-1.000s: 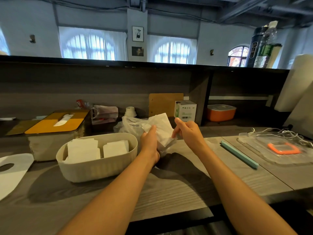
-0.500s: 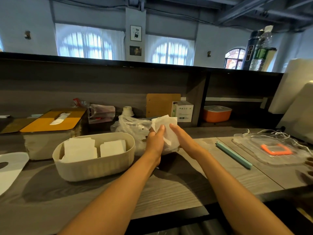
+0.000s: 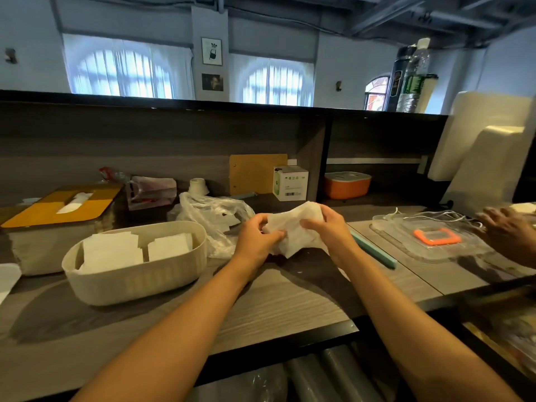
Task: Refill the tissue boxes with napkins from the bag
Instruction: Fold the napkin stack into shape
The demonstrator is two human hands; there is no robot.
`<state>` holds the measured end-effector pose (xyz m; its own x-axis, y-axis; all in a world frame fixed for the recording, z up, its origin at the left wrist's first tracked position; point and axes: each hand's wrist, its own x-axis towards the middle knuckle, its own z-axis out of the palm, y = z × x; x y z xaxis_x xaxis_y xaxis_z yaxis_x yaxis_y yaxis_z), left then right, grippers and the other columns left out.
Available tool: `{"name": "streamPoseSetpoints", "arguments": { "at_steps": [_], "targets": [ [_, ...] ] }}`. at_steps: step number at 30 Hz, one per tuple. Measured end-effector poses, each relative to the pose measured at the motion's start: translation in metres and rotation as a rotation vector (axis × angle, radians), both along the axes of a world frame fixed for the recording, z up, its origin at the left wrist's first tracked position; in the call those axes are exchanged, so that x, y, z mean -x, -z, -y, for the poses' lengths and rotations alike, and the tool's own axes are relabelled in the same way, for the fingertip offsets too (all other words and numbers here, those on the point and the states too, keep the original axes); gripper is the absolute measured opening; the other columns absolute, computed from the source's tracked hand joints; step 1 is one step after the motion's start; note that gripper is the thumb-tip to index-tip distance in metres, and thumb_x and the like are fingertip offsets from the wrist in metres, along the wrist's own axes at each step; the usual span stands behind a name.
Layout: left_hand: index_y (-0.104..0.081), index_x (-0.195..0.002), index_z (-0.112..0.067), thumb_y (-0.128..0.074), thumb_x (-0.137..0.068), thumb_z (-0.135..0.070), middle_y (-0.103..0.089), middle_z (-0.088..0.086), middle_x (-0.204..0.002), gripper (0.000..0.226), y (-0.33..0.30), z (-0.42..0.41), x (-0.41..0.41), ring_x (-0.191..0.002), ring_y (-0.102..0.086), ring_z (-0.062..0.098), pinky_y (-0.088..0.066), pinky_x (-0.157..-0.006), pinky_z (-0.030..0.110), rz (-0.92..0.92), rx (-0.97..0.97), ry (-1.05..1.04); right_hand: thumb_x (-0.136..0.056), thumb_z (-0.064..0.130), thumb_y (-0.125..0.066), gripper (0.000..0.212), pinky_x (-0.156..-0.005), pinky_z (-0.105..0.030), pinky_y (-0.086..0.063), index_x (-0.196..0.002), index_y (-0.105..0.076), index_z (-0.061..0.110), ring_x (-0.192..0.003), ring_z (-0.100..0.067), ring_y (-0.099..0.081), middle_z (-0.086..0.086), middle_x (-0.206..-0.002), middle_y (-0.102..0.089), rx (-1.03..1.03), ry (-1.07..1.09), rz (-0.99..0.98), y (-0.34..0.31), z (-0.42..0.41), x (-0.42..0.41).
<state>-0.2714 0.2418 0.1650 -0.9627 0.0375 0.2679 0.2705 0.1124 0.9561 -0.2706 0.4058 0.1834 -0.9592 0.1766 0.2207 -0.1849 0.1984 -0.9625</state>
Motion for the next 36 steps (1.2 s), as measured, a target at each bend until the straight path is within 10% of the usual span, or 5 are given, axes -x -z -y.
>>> {"name": "streamPoseSetpoints", "arguments": {
  "at_steps": [15, 27, 36],
  "targets": [
    [-0.062, -0.108, -0.02, -0.043, -0.101, -0.048, -0.063, -0.002, -0.104, 0.035, -0.001, -0.035, 0.013, -0.094, -0.057, 0.015, -0.043, -0.076, 0.03, 0.081, -0.03, -0.47, -0.095, 0.033, -0.059, 0.035, -0.068, -0.017, -0.041, -0.126, -0.06, 0.015, -0.104, -0.011, -0.053, -0.002, -0.122, -0.062, -0.033, 0.169, -0.035, 0.02, 0.029, 0.02],
    [-0.061, -0.108, -0.02, -0.049, -0.101, -0.024, -0.06, -0.003, -0.104, 0.014, -0.002, -0.036, 0.009, -0.098, -0.056, 0.015, -0.041, -0.071, 0.024, -0.031, -0.108, -0.422, -0.096, 0.032, -0.059, 0.04, -0.086, -0.025, -0.042, -0.132, -0.055, 0.015, -0.114, -0.013, -0.051, -0.001, -0.126, -0.057, 0.025, 0.115, -0.059, 0.02, 0.029, 0.021],
    [-0.06, -0.118, -0.02, -0.046, -0.1, -0.014, -0.055, -0.003, -0.11, 0.023, -0.002, -0.031, 0.008, -0.103, -0.052, 0.016, -0.042, -0.076, 0.026, 0.036, -0.148, -0.448, -0.098, 0.022, -0.054, 0.028, -0.07, -0.018, -0.04, -0.125, -0.058, 0.015, -0.104, -0.011, -0.05, 0.001, -0.117, -0.058, 0.04, 0.144, -0.019, 0.021, 0.028, 0.02]
  ]
}}
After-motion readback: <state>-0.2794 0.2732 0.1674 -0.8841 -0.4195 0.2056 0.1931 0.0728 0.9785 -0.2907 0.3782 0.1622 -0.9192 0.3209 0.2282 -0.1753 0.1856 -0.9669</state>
